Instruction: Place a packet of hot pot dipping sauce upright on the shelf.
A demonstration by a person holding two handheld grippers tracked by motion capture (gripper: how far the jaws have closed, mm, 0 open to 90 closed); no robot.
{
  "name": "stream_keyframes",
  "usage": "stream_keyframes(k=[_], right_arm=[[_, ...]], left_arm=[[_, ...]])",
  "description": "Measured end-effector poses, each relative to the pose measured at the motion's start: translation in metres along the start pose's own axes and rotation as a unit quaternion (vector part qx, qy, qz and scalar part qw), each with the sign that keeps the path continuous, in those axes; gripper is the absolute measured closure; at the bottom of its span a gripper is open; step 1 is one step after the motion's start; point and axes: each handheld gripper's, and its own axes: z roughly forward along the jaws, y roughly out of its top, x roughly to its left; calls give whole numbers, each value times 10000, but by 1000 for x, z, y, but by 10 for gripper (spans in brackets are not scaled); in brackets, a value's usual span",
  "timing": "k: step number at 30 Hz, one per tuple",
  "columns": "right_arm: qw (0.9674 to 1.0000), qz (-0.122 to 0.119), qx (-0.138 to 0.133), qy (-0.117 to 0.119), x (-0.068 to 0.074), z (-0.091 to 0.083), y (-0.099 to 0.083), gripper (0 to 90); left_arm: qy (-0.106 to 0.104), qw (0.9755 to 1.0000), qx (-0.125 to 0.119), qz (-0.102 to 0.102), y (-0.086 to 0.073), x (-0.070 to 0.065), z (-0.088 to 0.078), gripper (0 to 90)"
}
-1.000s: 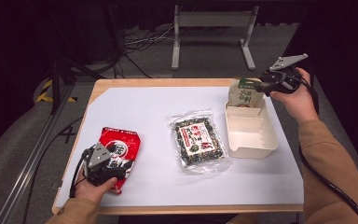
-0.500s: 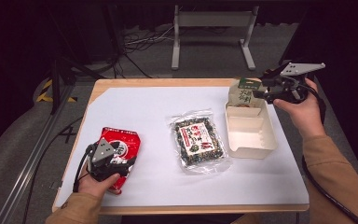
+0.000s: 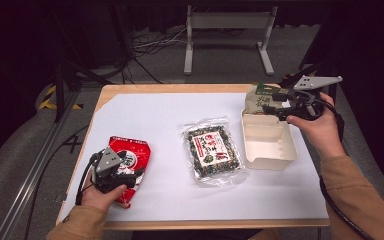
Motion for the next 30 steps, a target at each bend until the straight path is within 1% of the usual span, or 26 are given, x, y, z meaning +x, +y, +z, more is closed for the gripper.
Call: stream_keyframes(k=[3,5,6,7,9,10,11,14,16,17,18,19,21,25,26,27,29,30], right_arm=[[9999,80,-57,123,9,2,-2,380],[9998,64,-89,175,14,2,-4,411],[9998,64,-89,175,14,2,-4,411],[9995,103,-138,249,18,1,-5,442],[9991,145,-226,340,25,1,-9,454],[9989,142,-243,363,27,2,-11,461],[9988,136,-265,381,29,2,-13,463],[9980,162,-358,504,36,5,-19,469],[9978,140,-373,525,39,6,-21,469],[9977,131,-379,546,41,7,-23,467],[9975,126,-395,573,44,9,-25,467],[9975,126,-395,573,44,9,-25,467],[9967,133,-474,652,50,12,-31,464],[9948,201,-642,766,55,13,-36,461],[9946,210,-657,780,56,14,-37,460],[9943,213,-672,797,57,14,-38,461],[9943,219,-648,823,58,15,-39,461],[9943,206,-622,838,59,16,-39,460]], left_arm=[[-12,10000,21,-21,0,2,-1,193],[-3,10000,22,-18,-1,2,-1,192],[-9,10000,55,-19,-1,3,-1,192],[-18,10000,53,-68,-1,3,-2,192],[8,10000,32,-56,0,4,-4,190],[17,10000,21,-88,0,4,-4,190],[37,10000,21,-32,0,6,-5,190],[32,10000,14,-26,2,7,-7,188],[40,10000,26,-5,3,7,-7,186],[58,10000,44,55,5,8,-8,186],[83,9999,55,80,8,9,-9,186],[83,9999,55,80,8,9,-9,184],[62,9999,60,94,12,13,-12,183],[67,10000,8,-4,17,25,-18,169],[75,10000,17,-21,17,29,-19,168],[75,10000,17,-21,17,29,-19,168],[54,9999,25,-114,18,40,-20,164],[49,9999,15,-163,18,44,-20,161]])
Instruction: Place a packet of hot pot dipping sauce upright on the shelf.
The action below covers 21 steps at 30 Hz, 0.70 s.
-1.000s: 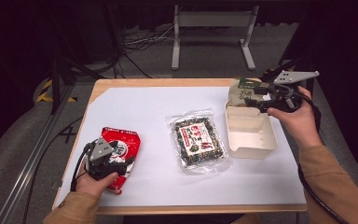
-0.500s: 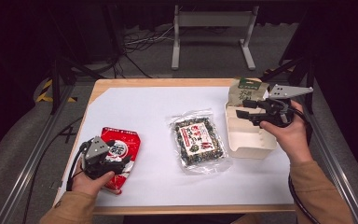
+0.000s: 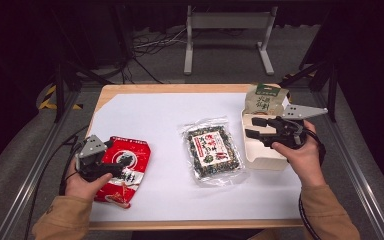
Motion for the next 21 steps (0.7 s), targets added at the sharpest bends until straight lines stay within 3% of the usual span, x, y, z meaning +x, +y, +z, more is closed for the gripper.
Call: stream_keyframes(k=[8,13,17,18,21], right_arm=[[9999,-39,52,128,6,6,-1,460],[9998,-38,91,185,8,10,-2,457],[9997,-18,114,222,9,13,-3,453],[9996,-5,117,239,9,13,-3,451],[9996,15,125,258,9,14,-4,449]], left_arm=[[34,9991,265,-327,-4,37,10,129],[-89,9982,303,-509,-8,55,17,120],[-172,9981,319,-502,-9,68,25,118],[-273,9973,289,-623,-9,72,29,117],[-340,9966,284,-691,-8,77,34,117]])
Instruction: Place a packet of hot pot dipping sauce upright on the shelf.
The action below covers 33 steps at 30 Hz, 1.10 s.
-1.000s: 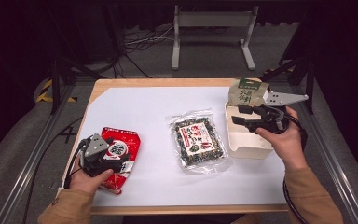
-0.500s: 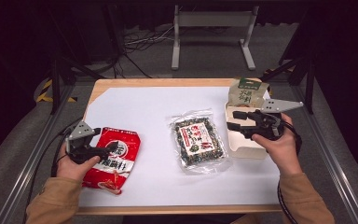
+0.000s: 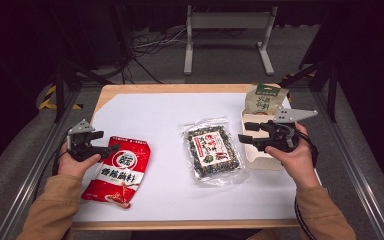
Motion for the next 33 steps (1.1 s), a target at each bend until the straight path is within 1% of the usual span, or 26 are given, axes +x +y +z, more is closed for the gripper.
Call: stream_keyframes(k=[4,6,7,8,9,12,14,17,19,21,22,24,25,27,33], right_arm=[[10000,8,5,2,0,1,-1,447],[10000,8,12,3,0,1,-1,445],[10000,8,12,3,0,1,-1,445],[10000,6,12,7,0,1,-2,444],[10000,4,18,6,-1,1,-2,443],[10000,26,14,-4,-1,0,-3,440],[10000,38,20,-8,0,0,-3,439],[10000,25,39,-4,0,1,-4,436],[10000,36,57,6,1,2,-4,434],[10000,44,66,19,1,4,-5,432],[10000,44,78,21,1,4,-6,431],[9999,46,92,26,1,4,-6,431],[9999,54,98,31,1,5,-6,431],[9999,53,117,37,1,6,-7,431],[9999,46,130,52,2,7,-7,428]], left_arm=[[-21,9999,96,-104,3,8,9,117],[-28,9999,94,-140,4,10,12,118],[-45,9998,127,-156,5,11,14,118],[-73,9996,157,-234,5,12,17,118],[-90,9995,198,-231,6,14,18,118],[-191,9987,344,-328,6,19,27,117],[-201,9982,409,-393,6,23,30,112],[-210,9981,369,-443,6,26,33,111],[-224,9982,364,-424,6,28,34,110],[-213,9979,374,-478,5,30,37,107],[-240,9976,390,-518,5,31,37,108],[-273,9975,402,-522,4,32,38,108],[-311,9972,378,-568,3,33,39,108],[-356,9965,469,-597,1,34,42,108],[-415,9958,497,-646,-1,37,44,112]])
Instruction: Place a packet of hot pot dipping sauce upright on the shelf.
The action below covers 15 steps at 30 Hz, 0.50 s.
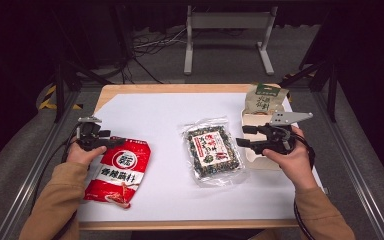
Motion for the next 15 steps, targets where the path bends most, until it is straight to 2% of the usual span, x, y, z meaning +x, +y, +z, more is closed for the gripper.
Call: stream_keyframes(k=[2,5,8,10,11,15], right_arm=[[10000,12,8,9,0,1,-1,428],[10000,23,23,27,0,2,-1,427],[10000,25,58,36,1,3,-3,426],[10000,35,56,49,1,3,-3,425],[10000,37,58,52,1,4,-3,424],[9999,50,62,80,1,5,-4,421]], left_arm=[[-88,10000,18,3,-1,1,1,108],[-122,9999,68,-33,-1,2,4,113],[-117,9999,104,17,-2,4,5,114],[-163,9998,131,-66,-3,3,7,117],[-148,9998,158,-8,-3,4,8,121],[-271,9991,313,12,-4,2,13,153]])
